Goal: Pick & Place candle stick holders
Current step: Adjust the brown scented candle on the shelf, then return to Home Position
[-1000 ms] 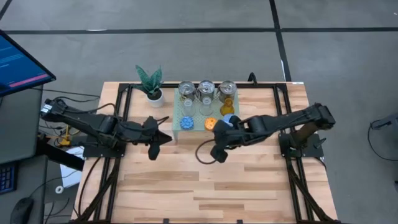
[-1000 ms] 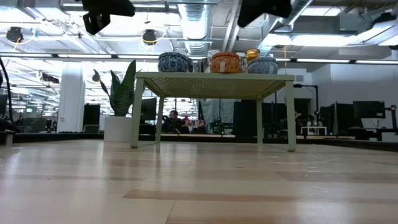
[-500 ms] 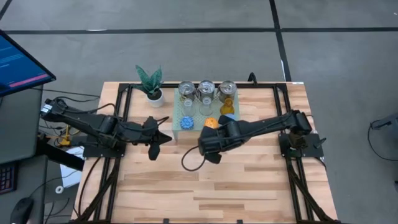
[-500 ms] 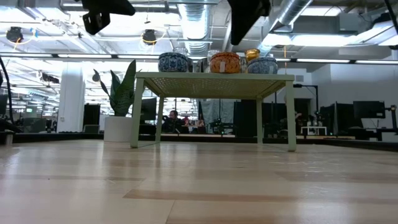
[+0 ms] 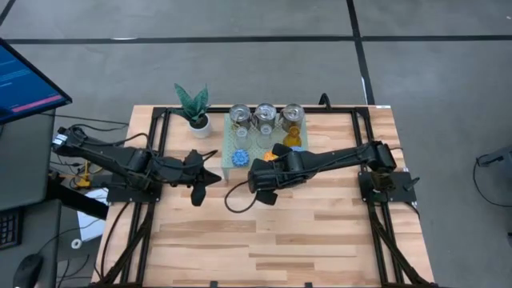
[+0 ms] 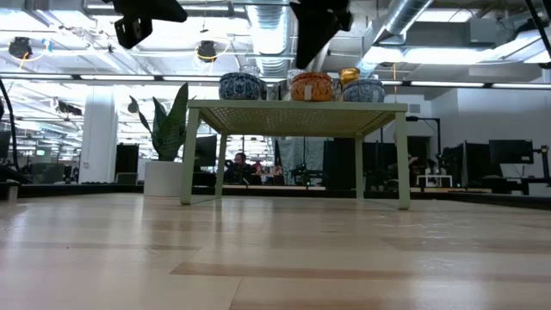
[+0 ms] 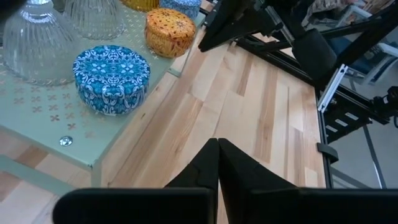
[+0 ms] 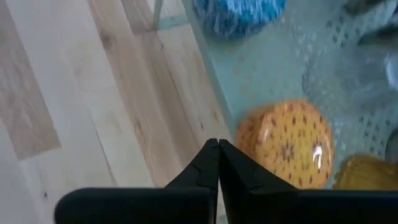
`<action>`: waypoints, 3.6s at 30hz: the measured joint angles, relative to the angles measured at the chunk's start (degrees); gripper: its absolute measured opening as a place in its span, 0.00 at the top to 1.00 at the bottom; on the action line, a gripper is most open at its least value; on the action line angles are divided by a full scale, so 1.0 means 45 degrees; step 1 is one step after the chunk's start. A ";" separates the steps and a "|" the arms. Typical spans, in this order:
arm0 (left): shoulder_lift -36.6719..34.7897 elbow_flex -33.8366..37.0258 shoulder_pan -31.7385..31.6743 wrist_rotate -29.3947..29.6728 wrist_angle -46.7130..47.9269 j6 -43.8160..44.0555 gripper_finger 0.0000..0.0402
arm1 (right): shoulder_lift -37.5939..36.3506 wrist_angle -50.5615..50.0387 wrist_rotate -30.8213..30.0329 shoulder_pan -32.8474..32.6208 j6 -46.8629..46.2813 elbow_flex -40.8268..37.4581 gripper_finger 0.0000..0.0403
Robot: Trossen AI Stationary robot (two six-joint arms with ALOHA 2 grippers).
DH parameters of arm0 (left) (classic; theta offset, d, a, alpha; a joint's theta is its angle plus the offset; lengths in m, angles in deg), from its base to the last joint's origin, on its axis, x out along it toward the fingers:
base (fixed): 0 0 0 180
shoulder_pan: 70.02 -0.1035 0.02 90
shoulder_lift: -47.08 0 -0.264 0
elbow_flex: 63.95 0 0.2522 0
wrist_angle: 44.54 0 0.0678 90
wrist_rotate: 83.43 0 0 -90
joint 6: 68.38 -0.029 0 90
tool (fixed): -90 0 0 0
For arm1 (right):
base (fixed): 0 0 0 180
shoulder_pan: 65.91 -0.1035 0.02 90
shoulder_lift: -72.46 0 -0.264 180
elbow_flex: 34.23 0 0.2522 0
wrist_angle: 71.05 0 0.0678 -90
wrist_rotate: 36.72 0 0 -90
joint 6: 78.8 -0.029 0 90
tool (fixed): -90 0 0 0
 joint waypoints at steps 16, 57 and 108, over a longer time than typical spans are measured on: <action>-0.0001 0.0072 -0.0001 0.0000 0.0043 -0.0092 0.99 | -0.1200 -0.0001 -0.1709 -0.1185 0.3114 0.0011 1.00; -0.0001 0.0063 -0.0001 0.0098 0.0043 -0.0690 0.99 | -0.1426 0.0947 -0.0910 0.0327 0.4754 -0.1840 1.00; -0.0001 0.0053 0.0000 0.0635 0.0015 -0.1214 0.98 | -0.1583 0.1822 -0.0243 0.0211 0.4396 -0.1141 1.00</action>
